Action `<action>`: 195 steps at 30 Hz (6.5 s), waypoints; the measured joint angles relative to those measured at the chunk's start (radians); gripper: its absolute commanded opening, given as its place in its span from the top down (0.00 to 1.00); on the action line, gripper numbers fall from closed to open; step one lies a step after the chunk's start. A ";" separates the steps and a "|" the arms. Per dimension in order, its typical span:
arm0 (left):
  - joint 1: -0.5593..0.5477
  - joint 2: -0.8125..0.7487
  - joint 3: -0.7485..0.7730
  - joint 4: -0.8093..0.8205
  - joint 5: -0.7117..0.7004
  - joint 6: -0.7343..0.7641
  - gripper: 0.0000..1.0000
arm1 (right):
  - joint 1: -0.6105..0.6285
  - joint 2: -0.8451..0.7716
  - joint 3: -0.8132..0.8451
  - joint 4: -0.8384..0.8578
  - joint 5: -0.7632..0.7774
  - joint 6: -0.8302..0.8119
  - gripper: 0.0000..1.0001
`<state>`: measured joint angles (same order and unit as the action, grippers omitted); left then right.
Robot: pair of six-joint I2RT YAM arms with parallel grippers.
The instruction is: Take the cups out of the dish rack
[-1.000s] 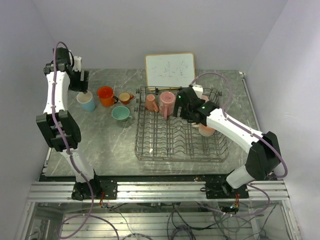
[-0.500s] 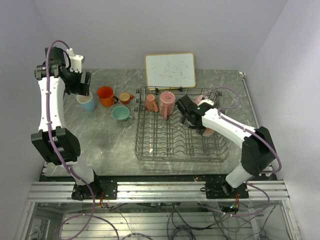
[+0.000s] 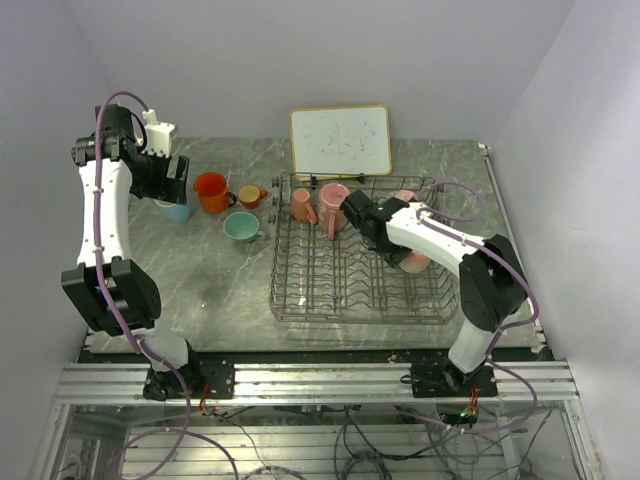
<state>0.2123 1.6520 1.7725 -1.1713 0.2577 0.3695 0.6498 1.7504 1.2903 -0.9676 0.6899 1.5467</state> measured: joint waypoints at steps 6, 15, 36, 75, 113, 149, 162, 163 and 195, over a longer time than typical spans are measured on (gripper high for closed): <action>0.000 -0.001 -0.001 -0.001 0.009 0.002 0.01 | 0.000 0.021 0.012 -0.045 0.026 0.112 0.35; 0.000 -0.001 -0.001 -0.007 0.016 0.015 0.01 | 0.000 0.043 0.032 -0.084 0.051 0.194 0.39; 0.000 -0.050 -0.001 -0.034 0.016 0.065 0.01 | -0.009 -0.075 -0.135 -0.105 0.090 0.199 0.45; 0.000 -0.068 -0.044 -0.047 0.019 0.119 0.00 | -0.055 0.157 0.103 -0.052 0.064 0.199 0.48; 0.000 -0.117 -0.065 -0.060 0.029 0.179 0.02 | -0.103 -0.124 -0.021 0.311 -0.055 -0.676 0.45; 0.000 -0.117 -0.085 -0.060 0.047 0.165 0.04 | -0.181 -0.112 -0.273 0.474 -0.423 -0.947 0.49; 0.000 -0.117 -0.079 -0.060 0.066 0.147 0.02 | -0.114 -0.446 -0.344 0.364 -0.269 -0.739 0.32; 0.000 -0.117 -0.079 -0.060 0.068 0.146 0.01 | -0.114 -0.463 -0.361 0.357 -0.255 -0.721 0.32; 0.000 -0.117 -0.058 -0.077 0.092 0.138 0.01 | -0.114 -0.380 -0.585 0.555 -0.137 -0.708 0.96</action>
<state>0.2123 1.5352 1.7142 -1.2484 0.3492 0.5079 0.5354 1.3708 0.7055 -0.4122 0.5526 0.8387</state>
